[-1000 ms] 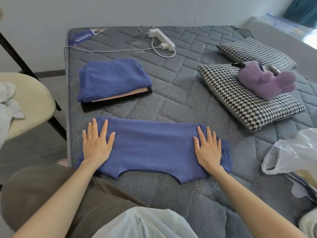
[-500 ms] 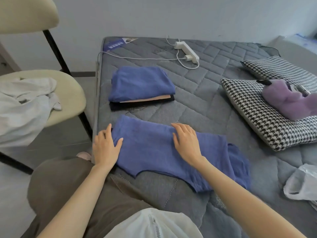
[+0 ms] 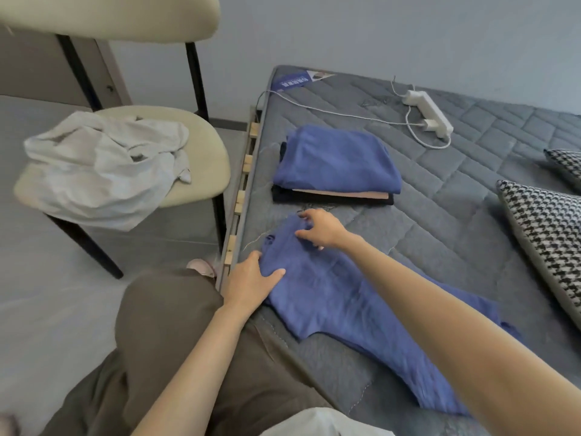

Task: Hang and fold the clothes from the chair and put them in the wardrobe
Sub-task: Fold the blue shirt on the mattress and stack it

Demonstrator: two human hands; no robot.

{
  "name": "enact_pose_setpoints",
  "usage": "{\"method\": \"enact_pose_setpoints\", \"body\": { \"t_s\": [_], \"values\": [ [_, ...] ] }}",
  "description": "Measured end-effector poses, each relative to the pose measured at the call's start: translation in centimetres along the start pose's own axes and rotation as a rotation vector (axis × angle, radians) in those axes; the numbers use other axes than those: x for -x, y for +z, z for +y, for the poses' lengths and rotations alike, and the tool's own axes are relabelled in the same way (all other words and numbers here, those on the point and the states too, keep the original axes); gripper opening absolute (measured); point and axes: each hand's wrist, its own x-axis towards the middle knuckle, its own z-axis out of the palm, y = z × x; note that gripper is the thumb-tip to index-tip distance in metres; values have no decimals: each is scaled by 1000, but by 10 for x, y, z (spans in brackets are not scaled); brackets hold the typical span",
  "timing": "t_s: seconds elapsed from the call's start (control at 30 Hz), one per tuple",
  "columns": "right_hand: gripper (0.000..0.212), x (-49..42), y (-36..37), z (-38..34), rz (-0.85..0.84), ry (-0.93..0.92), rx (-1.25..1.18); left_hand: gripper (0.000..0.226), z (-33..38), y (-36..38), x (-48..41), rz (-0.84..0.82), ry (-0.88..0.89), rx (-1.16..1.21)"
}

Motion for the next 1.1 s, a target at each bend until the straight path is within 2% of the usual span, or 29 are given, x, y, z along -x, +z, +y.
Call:
{"method": "enact_pose_setpoints", "body": {
  "t_s": [0.1, 0.2, 0.27, 0.43, 0.57, 0.67, 0.83, 0.97, 1.1],
  "values": [
    [10, -11, -4, -6, -132, 65, -163, 26, -2, -2, -4, -22, -8, 46],
    [24, -17, -8, -9, -175, 106, -284, 33, -5, -3, -9, -42, -20, 108],
    [25, -21, -8, -12, -152, 79, -328, 32, -5, -6, -10, -17, -22, 149],
    [12, -33, -8, -30, -86, -7, -407, 31, -13, -15, -16, 122, -1, 258],
    [15, -41, -7, -47, -39, -82, -466, 35, -20, -25, -21, 296, -45, 375],
    [11, -40, -9, -50, -12, -124, -489, 35, -20, -29, -22, 362, -43, 532],
    [12, -20, -27, -24, 24, -143, -572, 7, -2, -36, -17, 326, 70, 641],
    [19, 8, -44, 10, 84, -148, -617, 17, 33, -35, 1, 225, 270, 629],
    [34, 40, -54, 48, 162, -141, -584, 19, 67, -9, 21, 174, 374, 586]
  ]
}}
